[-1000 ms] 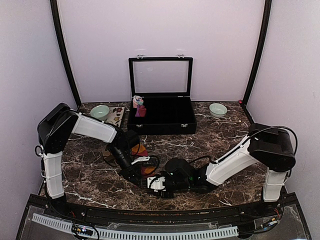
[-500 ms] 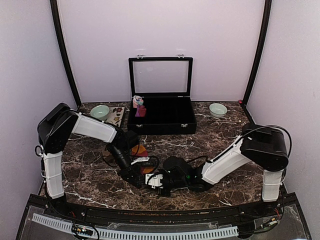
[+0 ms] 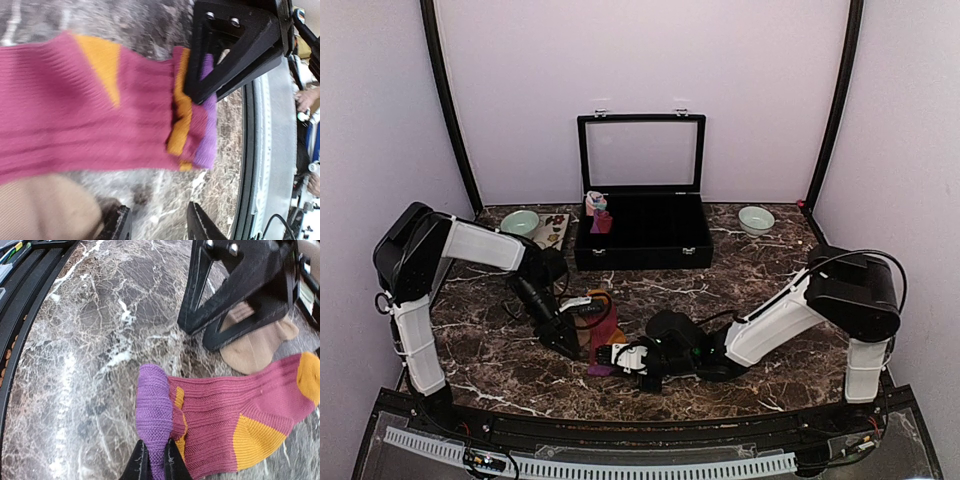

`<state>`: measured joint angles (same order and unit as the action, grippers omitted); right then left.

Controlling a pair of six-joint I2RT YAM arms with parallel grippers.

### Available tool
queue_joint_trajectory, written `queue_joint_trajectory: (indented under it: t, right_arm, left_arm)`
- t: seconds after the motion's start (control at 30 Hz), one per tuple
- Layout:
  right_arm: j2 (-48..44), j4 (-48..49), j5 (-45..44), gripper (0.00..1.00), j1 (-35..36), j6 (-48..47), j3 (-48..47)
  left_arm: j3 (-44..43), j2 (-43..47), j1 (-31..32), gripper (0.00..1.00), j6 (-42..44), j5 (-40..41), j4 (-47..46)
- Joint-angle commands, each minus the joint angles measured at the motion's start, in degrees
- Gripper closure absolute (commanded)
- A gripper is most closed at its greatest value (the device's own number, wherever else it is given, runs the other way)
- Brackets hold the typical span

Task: Roll the socks
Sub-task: Roll the sock at the center of the board.

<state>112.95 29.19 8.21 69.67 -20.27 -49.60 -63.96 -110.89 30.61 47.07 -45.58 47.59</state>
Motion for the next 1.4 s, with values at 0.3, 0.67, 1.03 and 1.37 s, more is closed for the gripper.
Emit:
queue_joint_trajectory:
  t: [0.3,0.67,1.03,1.37]
  right_arm:
    - [-4.1,-17.7,-1.7,1.00,0.8,13.0,5.9]
    - [-5.2,-19.8,-0.4,1.00,2.1,18.1,6.5]
    - [-1.9,-19.7,5.6,1.00,2.8,21.8,3.6]
    - [2.8,-18.3,9.3,1.00,0.2,30.8,3.9]
  left_arm:
    - [-11.2,-0.5,1.0,0.67,-10.2,-2.6,-6.4]
    - [-14.2,-7.7,7.2,0.76,-14.7,14.2,-11.2]
    - [-18.7,-9.3,9.1,0.77,-13.4,12.2,-13.6]
    - [-16.8,-2.2,4.1,0.61,-10.7,10.5,-12.7]
